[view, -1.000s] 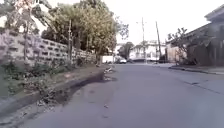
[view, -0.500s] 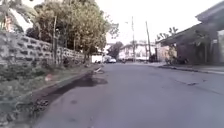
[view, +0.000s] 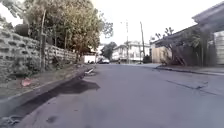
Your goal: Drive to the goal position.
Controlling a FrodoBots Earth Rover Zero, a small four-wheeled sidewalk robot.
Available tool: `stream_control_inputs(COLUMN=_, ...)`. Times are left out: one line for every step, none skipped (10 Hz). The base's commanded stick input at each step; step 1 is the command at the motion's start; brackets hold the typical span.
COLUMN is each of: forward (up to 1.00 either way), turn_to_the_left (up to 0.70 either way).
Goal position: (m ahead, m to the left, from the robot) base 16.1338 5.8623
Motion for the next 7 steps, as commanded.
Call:
stream_control_inputs(forward=1.0, turn_to_the_left=0.0)
stream_control_inputs(forward=1.0, turn_to_the_left=0.0)
stream_control_inputs(forward=1.0, turn_to_the_left=0.0)
stream_control_inputs(forward=1.0, turn_to_the_left=0.0)
stream_control_inputs(forward=1.0, turn_to_the_left=0.0)
stream_control_inputs(forward=1.0, turn_to_the_left=0.0)
stream_control_inputs(forward=1.0, turn_to_the_left=0.0)
